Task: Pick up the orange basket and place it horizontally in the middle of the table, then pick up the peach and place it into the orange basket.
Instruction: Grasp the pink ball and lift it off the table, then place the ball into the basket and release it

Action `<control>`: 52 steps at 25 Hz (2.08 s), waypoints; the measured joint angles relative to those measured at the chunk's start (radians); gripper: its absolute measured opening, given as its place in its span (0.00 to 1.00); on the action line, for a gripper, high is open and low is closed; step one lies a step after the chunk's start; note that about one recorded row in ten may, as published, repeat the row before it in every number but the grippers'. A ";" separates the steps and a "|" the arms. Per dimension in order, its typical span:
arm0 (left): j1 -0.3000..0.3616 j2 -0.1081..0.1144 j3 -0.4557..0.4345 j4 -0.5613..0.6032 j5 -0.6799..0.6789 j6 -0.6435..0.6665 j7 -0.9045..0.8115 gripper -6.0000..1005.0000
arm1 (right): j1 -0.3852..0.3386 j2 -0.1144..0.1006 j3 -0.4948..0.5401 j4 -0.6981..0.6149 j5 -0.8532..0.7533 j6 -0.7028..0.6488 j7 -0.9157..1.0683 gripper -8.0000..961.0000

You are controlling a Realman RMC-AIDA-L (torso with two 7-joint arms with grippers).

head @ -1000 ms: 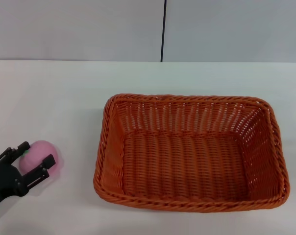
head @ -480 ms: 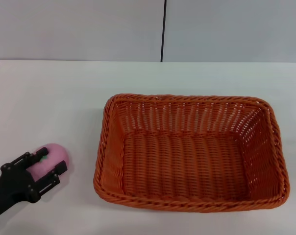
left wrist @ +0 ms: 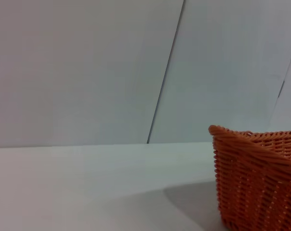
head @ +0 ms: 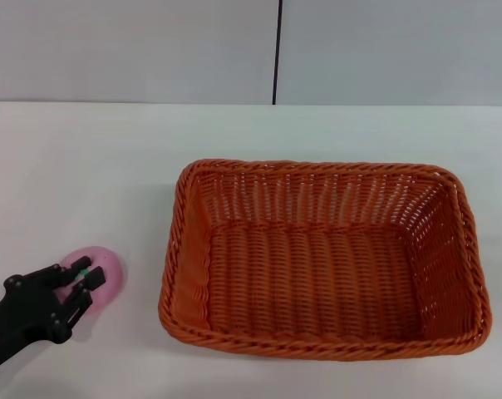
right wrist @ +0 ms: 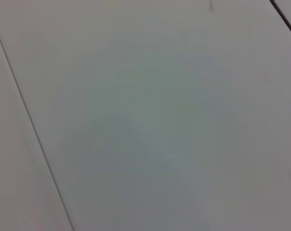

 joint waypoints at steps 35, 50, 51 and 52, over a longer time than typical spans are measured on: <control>-0.167 0.000 -0.082 -0.103 -0.138 -0.279 -0.105 0.11 | 0.006 0.000 0.037 0.036 0.005 -0.002 -0.006 0.41; -0.283 -0.011 0.085 -0.237 -0.128 -0.189 -0.153 0.21 | 0.001 0.003 0.037 0.064 0.025 0.000 -0.009 0.41; -0.279 -0.011 0.083 -0.239 -0.128 -0.192 -0.153 0.22 | 0.001 0.004 0.037 0.064 0.025 0.000 -0.009 0.41; -0.278 -0.011 0.082 -0.239 -0.128 -0.193 -0.154 0.26 | 0.001 0.004 0.037 0.064 0.025 0.000 -0.009 0.41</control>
